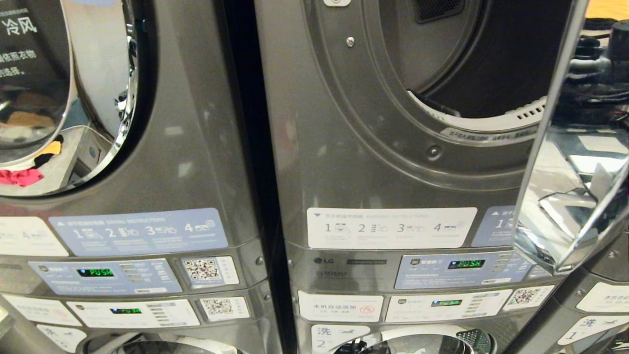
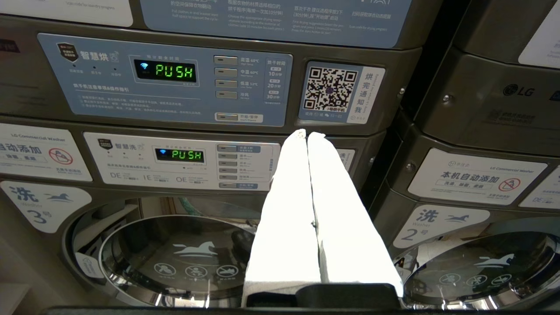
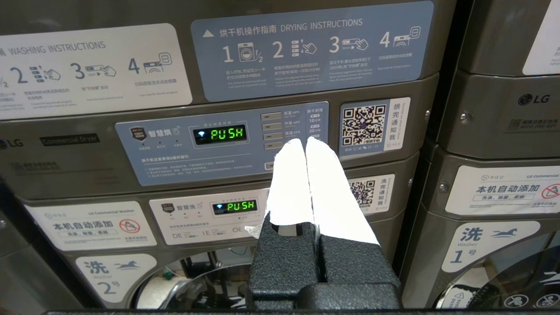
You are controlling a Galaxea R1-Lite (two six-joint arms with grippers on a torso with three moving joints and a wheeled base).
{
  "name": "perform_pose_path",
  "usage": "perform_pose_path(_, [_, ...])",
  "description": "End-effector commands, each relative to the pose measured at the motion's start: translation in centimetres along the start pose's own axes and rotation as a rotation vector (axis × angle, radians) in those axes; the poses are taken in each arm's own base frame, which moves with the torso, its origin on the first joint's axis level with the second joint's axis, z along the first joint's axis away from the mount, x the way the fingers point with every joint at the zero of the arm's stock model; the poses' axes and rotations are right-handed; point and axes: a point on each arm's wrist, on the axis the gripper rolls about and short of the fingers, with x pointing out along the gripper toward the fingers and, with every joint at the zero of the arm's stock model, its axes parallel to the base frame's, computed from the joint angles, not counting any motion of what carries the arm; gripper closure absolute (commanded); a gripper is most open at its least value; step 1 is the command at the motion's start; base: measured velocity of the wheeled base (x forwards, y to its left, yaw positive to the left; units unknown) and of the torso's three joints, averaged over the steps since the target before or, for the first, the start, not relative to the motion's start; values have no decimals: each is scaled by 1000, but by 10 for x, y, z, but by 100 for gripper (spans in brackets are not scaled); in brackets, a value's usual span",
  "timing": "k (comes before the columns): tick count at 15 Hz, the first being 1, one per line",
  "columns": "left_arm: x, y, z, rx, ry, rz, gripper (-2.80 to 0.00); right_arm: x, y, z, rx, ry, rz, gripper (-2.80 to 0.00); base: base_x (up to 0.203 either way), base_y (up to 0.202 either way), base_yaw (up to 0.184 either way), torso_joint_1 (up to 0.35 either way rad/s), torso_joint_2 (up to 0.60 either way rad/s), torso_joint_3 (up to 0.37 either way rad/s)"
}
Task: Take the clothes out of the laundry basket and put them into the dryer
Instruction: Open the dryer
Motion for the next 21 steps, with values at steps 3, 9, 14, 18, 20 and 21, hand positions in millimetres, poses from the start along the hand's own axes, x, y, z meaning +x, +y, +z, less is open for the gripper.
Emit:
perform_pose_path(3, [0,0,-1,-1,2,1,0,2,-1,-11,-1,39,-3,0,0,0,0,-50,123,66])
perform_pose_path(9, [0,0,-1,-1,1,1,0,2,-1,-11,0,39,-3,0,0,0,0,-55,121,61])
perform_pose_path(14, [0,0,-1,-1,2,1,0,2,-1,-11,0,39,-3,0,0,0,0,-54,125,64])
perform_pose_path(18, [0,0,-1,-1,2,1,0,2,-1,-11,0,39,-3,0,0,0,0,-54,119,58])
perform_pose_path(20, [0,0,-1,-1,3,1,0,2,-1,-11,0,39,-3,0,0,0,0,-54,122,62])
perform_pose_path(21, [0,0,0,-1,0,-1,0,2,-1,-11,0,39,-3,0,0,0,0,-56,128,66])
